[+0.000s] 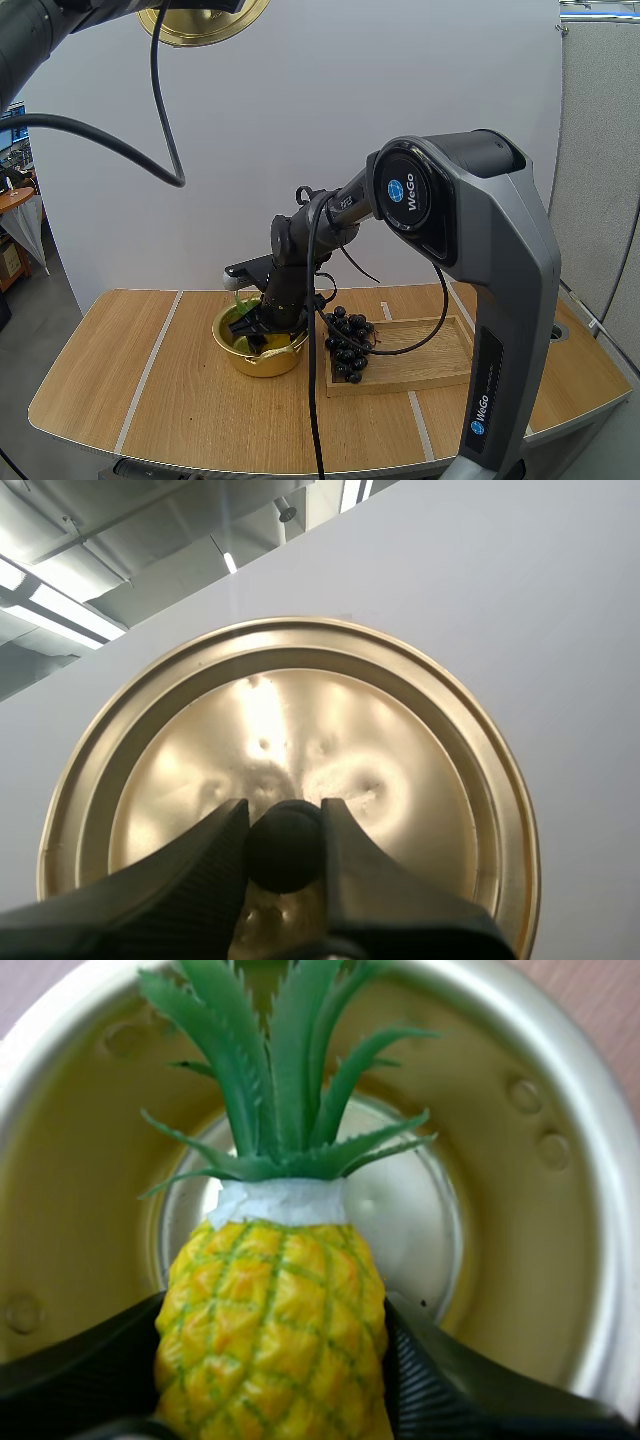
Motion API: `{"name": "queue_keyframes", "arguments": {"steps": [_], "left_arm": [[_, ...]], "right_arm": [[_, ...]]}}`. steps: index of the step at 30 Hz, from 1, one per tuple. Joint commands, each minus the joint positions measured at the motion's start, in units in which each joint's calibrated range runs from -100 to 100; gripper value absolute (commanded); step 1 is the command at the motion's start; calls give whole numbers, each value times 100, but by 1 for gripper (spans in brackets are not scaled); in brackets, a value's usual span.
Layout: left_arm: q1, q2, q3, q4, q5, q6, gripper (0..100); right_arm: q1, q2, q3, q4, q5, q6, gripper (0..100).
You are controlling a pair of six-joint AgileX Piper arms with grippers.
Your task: Open the pot, put the pineapple inside, and close it
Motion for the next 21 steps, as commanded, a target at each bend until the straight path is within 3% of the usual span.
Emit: {"name": "queue_keyframes", "arguments": {"steps": [1,3,5,6,14,21], "left_arm": [[-12,-26,-56,-70,-132,-24,1],[-12,-26,-56,-70,-132,-24,1],[-12,-26,-56,-70,-132,-24,1],[-12,-26,-56,-70,-132,-24,1],[-12,-26,-56,-70,-132,-24,1],[-12,-26,-56,-70,-132,-24,1]], "right_arm": [[-14,31,15,149,370,-176,28],[-14,31,15,149,370,-176,51],[-14,31,15,72,351,-162,91],[-14,31,15,35,351,-141,100],[-14,-153,15,20,384,-129,100],[-14,-1145,15,20,606,-129,100]]}}
